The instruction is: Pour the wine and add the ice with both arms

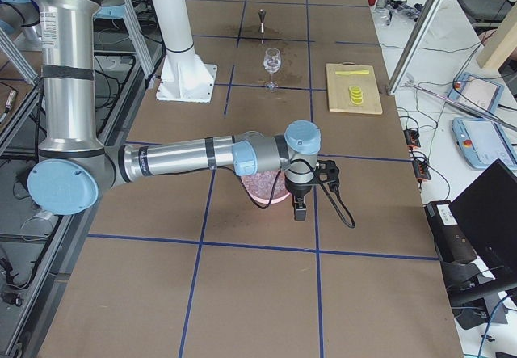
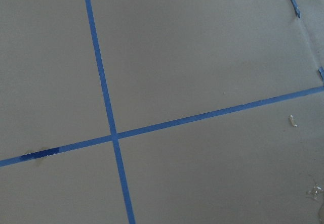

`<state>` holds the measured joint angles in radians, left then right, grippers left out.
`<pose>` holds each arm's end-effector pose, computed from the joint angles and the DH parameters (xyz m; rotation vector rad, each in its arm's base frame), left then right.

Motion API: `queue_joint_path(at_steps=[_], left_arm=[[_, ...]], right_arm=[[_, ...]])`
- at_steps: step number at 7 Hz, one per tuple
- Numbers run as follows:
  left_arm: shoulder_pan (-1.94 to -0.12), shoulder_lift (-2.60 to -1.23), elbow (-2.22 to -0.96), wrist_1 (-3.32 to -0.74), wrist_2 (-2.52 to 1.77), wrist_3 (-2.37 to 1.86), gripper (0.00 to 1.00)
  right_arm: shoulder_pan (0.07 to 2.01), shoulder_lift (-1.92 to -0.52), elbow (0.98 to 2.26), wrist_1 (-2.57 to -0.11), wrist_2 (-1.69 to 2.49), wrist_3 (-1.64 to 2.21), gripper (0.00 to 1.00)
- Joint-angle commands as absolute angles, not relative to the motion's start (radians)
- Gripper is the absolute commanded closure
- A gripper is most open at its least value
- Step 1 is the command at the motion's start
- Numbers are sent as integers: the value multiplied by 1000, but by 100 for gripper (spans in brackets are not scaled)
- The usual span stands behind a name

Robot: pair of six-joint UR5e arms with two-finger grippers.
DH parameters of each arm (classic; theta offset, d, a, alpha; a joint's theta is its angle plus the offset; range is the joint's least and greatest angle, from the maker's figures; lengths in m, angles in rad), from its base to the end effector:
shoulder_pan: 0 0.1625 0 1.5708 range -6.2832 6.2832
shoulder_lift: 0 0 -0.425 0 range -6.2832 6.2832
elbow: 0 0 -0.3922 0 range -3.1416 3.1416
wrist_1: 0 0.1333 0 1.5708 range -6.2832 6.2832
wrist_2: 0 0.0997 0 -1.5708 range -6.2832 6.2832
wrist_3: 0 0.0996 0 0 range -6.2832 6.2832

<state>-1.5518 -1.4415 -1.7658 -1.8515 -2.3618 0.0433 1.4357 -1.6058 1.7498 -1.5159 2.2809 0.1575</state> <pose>-0.0538 -0.4552 0.5902 0.3379 0.7795 0.1955 0.0023 -0.4907 0.5853 0.0852 -0.7278 -0.0492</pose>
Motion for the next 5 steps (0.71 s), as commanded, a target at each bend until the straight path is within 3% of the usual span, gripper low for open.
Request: queue_joint_path(at_steps=[1,5], left_arm=[[-1562,-1391,-1755,-1902,-2344,84,0],[-1559,-1367,-1738,-2045,-2170,87,0]], right_arm=[[1440,-1630,1735,-1514,2217,163,0],[1454,-1729,1732,-1359,2188,154,0]])
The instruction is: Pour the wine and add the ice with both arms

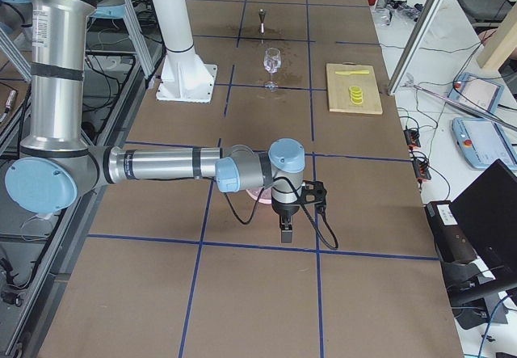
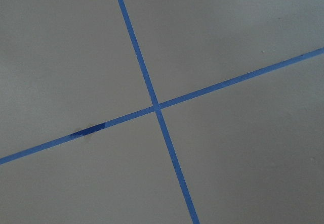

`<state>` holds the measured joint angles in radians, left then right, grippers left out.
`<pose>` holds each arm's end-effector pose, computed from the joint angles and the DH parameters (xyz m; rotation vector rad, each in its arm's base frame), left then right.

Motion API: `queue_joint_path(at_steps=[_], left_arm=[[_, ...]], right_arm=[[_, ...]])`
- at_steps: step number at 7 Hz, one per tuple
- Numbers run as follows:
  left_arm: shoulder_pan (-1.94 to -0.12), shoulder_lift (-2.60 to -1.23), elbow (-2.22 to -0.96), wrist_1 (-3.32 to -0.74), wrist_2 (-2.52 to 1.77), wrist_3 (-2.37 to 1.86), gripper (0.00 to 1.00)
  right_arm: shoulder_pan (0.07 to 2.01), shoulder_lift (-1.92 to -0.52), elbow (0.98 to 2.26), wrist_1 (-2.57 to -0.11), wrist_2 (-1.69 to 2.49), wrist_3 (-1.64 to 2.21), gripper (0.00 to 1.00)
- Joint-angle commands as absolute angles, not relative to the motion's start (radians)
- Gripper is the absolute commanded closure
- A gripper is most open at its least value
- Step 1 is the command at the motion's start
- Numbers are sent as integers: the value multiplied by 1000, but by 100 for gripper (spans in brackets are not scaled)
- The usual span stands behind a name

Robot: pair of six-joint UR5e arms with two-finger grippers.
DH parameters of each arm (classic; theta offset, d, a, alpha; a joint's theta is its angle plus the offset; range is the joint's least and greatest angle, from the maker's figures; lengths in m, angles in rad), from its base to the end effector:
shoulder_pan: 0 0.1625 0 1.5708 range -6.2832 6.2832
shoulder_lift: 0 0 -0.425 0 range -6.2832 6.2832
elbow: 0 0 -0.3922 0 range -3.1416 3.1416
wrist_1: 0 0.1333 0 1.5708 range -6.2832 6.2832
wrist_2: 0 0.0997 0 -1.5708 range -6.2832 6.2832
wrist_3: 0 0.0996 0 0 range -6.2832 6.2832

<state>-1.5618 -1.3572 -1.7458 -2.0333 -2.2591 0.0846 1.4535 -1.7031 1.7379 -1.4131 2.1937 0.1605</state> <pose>-0.0662 -0.4249 0.6221 0.4329 0.6629 0.2345 0.0221 -0.4549 0.6305 0.0984 -0.6407 -0.0183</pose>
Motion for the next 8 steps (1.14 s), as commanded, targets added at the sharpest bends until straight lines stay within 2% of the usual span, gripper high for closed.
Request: queue_joint_path(at_steps=[1,2,5,8], left_arm=[[-1557,-1365,-1752,-2039,-2168,87,0],[-1557,-1356,-1744,-2023,-2169,86,0],[-1552,-1494,-1755,-1573,-2273,80,0],[-1546,-1494,-1781,-1468,-2354,109,0]], right_arm=[[1454,-1717,1703,-1361,2190,158,0],[1454,-1718,1700,-1361,2200,161,0],[1456,-1719,1698,-1373,2221,166,0],[1479,-1698,1709,-1518,2265,150,0]])
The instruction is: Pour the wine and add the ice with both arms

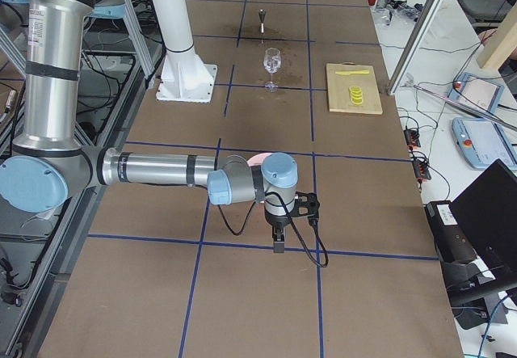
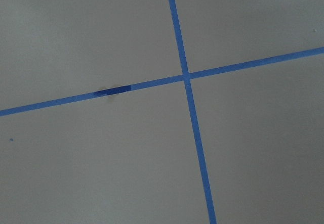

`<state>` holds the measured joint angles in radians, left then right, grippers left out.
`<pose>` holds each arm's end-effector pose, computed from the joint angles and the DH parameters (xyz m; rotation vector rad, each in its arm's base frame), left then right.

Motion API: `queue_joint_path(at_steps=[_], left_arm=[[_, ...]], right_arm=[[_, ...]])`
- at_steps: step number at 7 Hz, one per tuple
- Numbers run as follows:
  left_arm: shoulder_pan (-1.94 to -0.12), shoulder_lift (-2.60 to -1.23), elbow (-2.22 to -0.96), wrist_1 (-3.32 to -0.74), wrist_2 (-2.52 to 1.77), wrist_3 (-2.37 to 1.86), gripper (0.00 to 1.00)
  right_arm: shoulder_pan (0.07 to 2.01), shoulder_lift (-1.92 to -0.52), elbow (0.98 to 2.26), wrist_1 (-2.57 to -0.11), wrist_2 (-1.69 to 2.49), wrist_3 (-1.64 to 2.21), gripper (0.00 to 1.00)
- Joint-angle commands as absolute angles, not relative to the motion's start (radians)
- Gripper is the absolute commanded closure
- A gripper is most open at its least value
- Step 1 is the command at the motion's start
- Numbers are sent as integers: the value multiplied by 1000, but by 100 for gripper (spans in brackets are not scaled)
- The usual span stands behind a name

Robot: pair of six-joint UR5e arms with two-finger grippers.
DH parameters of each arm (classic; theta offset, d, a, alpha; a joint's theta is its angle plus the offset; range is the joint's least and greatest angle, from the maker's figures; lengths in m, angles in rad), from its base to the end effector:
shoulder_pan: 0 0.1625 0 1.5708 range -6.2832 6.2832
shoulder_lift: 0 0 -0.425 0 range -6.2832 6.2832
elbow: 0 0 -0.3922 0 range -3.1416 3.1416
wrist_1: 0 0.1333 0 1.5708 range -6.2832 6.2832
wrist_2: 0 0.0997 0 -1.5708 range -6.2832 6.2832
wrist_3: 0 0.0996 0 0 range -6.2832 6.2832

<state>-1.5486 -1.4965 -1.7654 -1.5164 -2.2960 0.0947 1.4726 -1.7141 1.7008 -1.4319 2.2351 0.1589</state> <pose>-0.0570 -0.4636 0.6071 0.0893 0.7227 0.1356 0.0284 -0.4451 0.6537 0.0349 -0.6734 0.0167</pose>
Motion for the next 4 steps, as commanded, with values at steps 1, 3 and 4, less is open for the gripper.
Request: queue_joint_path(at_steps=[1,3,4], left_arm=[[-1546,-1493,-1781,-1468,-2377,110,0],[-1545,-1494,-1781,-1473,-2394,112,0],[-1545,-1493,-1779,-1476,-2419,112,0]], right_arm=[[1480,-1709,1709,-1537,2279,102,0],[1480,-1713,1738,-1539,2375,89,0],[1480,-1712,1735,-1537,2420,90,0]])
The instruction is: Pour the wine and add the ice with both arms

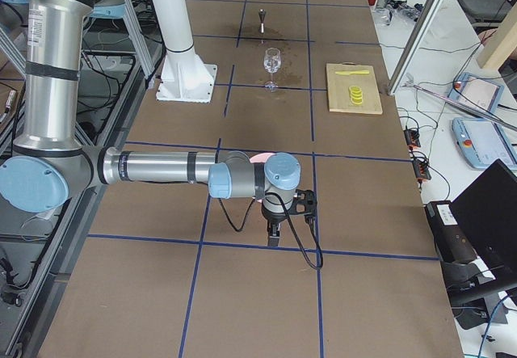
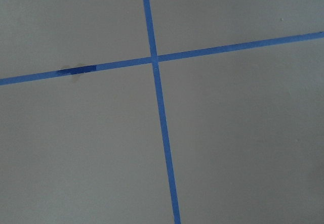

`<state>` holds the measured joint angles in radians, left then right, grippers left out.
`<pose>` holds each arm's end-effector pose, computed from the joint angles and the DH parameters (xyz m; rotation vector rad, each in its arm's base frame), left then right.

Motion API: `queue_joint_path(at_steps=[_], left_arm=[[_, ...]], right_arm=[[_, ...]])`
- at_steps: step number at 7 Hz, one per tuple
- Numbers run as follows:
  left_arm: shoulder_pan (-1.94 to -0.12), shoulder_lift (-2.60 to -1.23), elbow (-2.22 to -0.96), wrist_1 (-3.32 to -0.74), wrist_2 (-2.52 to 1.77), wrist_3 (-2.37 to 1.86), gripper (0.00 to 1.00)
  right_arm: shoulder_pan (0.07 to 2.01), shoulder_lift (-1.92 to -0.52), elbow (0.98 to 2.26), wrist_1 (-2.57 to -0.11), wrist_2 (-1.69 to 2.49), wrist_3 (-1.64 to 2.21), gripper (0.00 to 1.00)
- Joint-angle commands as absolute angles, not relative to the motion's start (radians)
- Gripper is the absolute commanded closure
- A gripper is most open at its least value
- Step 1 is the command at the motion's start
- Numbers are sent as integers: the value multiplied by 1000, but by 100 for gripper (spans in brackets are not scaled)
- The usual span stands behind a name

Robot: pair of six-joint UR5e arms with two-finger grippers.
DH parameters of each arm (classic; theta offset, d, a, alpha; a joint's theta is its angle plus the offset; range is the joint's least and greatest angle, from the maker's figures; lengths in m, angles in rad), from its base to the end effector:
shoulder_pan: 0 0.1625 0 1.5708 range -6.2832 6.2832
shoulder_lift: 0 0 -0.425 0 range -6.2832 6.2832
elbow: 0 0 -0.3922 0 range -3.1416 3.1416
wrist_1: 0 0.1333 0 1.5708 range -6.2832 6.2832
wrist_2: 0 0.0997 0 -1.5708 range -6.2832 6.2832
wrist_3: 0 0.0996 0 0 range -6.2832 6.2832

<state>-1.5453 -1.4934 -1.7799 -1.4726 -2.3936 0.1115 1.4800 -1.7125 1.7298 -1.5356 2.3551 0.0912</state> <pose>-0.0486 -0.4592 0.5991 0.0670 0.8213 0.1430 0.0232 -0.4393 0.6416 -0.0217 -0.7854 -0.0202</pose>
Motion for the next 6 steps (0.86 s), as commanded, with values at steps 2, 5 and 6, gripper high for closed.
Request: queue_joint_path(at_steps=[2,5,6], left_arm=[[-1545,-1494,-1778,-1477,-2419,112,0],[-1546,-1497,-1775,-1528,-2411,104,0],[-1546,-1497,-1776,-1529,-2410,103,0]], right_arm=[[1480,-1713,1738,-1532,2415,89,0],[1480,-1721,1747,-1525,2410,89,0],[1480,-1721,1747,-1523,2410,87,0]])
